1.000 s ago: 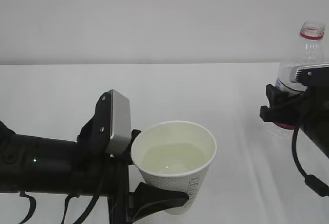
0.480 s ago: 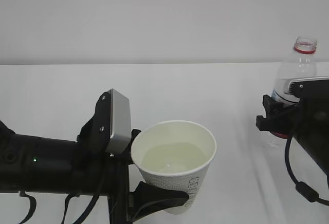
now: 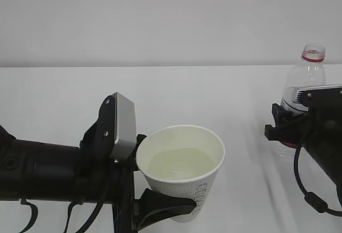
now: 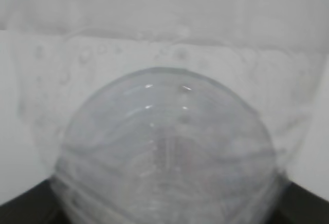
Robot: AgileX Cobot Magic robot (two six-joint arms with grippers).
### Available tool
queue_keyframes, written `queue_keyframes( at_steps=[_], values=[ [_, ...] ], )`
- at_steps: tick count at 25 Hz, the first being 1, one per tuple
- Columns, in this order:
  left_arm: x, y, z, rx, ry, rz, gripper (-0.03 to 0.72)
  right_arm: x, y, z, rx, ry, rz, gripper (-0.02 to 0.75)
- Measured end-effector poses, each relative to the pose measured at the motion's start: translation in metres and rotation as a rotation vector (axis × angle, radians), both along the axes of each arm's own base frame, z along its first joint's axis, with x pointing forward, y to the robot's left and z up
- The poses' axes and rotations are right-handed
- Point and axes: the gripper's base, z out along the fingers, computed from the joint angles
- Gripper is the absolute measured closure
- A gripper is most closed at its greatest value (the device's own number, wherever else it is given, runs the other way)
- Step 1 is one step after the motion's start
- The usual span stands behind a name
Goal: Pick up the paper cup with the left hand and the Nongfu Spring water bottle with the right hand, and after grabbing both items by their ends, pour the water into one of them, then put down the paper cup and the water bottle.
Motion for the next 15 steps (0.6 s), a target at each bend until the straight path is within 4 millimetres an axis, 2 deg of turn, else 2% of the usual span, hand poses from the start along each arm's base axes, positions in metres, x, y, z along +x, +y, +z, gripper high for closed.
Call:
queue_keyframes(
  at_steps=[7, 15],
  values=[
    [0.0000, 0.0000, 0.0000, 0.000, 0.000, 0.000, 0.190, -0.0004, -0.0002, 0.0001, -0.001, -0.002, 0.000, 0.253],
    [0.0000, 0.0000, 0.0000, 0.000, 0.000, 0.000, 0.190, -0.0004, 0.0027, 0.0002, 0.006, -0.003, 0.031, 0.153]
  ],
)
